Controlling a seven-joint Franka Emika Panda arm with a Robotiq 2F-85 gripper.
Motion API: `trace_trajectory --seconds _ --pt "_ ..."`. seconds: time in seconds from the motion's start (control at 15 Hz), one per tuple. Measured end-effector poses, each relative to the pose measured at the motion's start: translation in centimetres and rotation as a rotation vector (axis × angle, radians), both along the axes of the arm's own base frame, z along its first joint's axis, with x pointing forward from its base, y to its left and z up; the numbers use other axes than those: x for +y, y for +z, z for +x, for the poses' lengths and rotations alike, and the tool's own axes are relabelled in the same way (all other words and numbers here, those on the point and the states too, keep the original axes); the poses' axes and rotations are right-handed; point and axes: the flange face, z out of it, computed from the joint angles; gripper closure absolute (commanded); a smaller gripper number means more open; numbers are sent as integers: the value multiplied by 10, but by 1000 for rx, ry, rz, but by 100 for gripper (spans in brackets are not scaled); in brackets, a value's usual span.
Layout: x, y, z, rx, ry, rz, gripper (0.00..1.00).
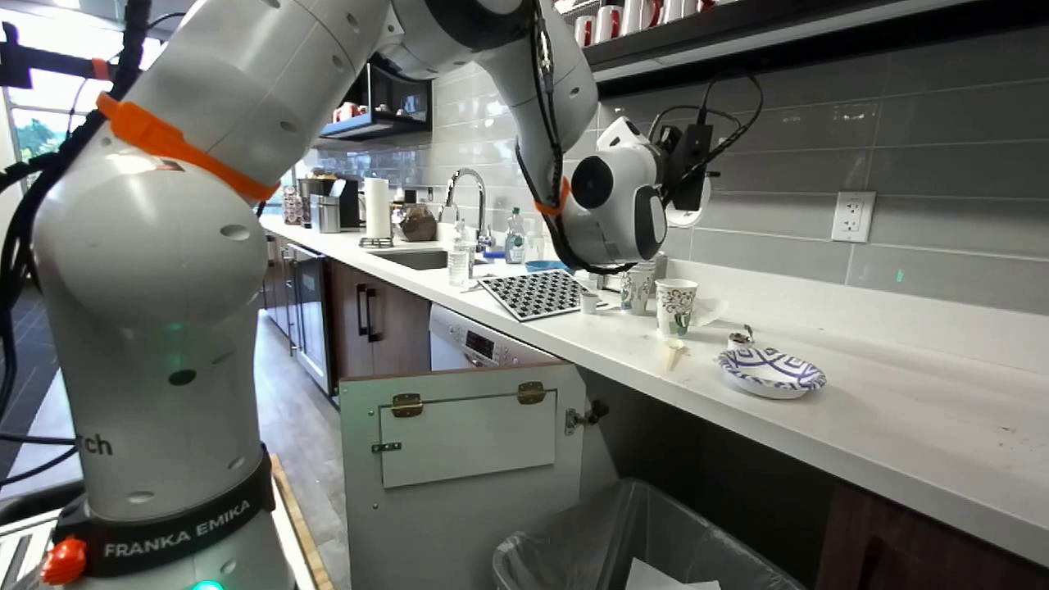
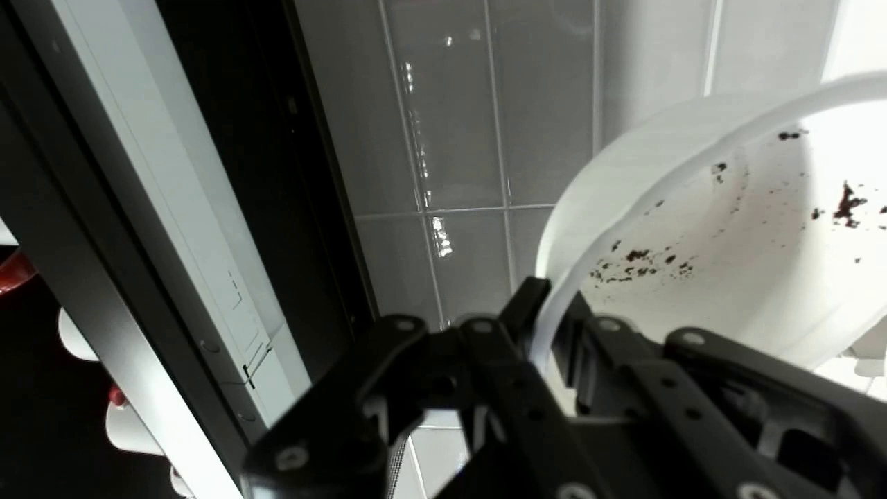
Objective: Pour the contents in the white bowl into the coffee cup on the right.
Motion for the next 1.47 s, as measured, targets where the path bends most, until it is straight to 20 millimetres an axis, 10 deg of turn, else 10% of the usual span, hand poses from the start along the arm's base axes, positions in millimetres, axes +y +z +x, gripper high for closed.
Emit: trace_trajectory --seconds 1.47 --pt "27 57 -31 440 -6 256 98"
